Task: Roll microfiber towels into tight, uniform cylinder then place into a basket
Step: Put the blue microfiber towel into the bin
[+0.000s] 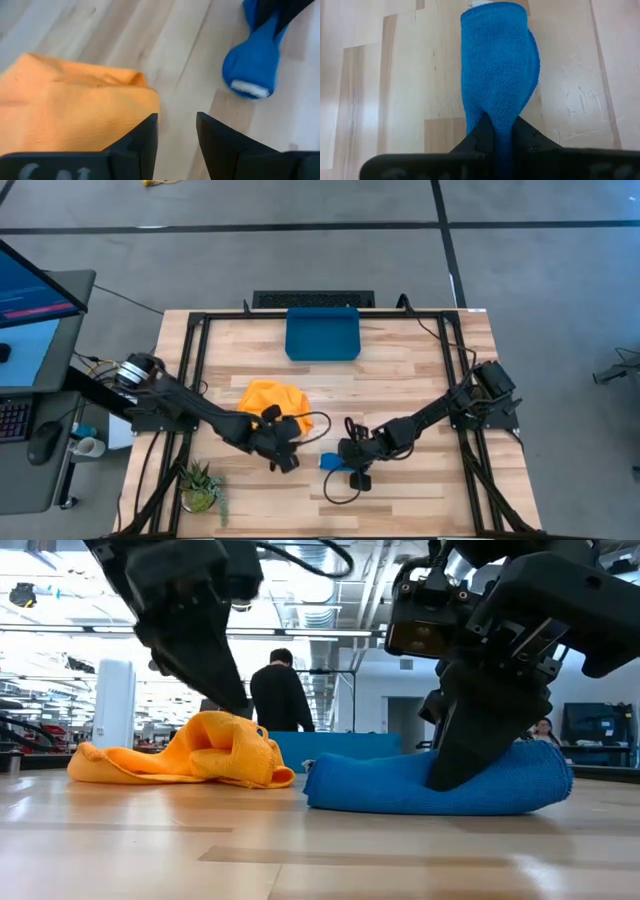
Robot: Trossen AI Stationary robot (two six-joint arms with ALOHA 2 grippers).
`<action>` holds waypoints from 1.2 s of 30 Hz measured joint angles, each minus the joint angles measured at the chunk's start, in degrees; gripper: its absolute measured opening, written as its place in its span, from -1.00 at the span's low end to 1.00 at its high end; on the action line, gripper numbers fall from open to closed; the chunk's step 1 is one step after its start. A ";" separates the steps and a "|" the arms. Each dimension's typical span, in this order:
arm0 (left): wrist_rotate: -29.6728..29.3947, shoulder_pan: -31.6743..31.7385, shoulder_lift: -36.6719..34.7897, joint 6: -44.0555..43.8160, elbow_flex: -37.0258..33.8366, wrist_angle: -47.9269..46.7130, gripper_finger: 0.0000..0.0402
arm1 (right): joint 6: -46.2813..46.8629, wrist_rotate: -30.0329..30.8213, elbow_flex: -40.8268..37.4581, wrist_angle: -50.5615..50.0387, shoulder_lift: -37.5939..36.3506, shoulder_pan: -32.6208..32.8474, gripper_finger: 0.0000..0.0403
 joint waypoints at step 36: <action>-3.93 0.68 -14.71 4.60 -6.58 5.31 -0.38 | -35.96 0.35 -0.02 0.27 -22.36 -31.48 -0.79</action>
